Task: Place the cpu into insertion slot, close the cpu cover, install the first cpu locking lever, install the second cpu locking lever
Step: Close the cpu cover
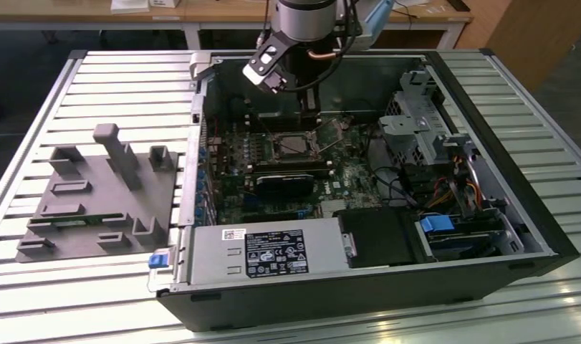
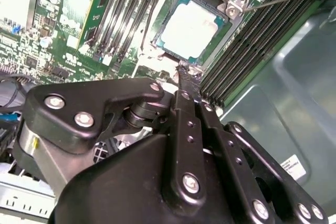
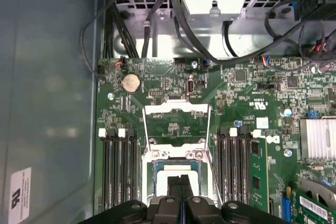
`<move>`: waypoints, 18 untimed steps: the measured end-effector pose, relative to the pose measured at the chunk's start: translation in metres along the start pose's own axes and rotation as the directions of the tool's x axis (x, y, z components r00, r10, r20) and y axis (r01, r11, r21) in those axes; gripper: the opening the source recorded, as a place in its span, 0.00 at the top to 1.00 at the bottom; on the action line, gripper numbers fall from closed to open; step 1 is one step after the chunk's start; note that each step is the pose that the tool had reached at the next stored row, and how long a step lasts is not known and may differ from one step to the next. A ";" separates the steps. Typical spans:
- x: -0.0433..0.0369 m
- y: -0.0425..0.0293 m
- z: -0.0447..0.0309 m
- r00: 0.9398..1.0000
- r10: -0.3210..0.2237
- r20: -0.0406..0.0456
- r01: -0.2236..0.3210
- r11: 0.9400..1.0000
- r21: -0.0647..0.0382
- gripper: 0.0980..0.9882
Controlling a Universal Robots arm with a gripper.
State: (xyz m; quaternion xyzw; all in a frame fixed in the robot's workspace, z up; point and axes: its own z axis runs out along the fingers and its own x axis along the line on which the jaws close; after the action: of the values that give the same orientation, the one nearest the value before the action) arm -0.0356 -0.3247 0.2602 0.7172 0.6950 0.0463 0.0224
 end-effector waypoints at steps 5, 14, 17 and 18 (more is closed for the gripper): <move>0.0003 0.0104 0.0009 1.000 0.000 0.000 0.000 1.000 0.005 0.99; 0.0013 0.0375 0.0036 1.000 0.001 0.001 -0.001 1.000 0.018 0.99; 0.0017 0.0469 0.0045 1.000 0.001 0.001 -0.001 1.000 0.023 0.99; 0.0019 0.0504 0.0048 1.000 0.001 0.001 -0.001 1.000 0.025 0.99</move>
State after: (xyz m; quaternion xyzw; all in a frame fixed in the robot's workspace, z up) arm 0.0151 -0.3244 0.2603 0.7178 0.6951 0.0371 0.0138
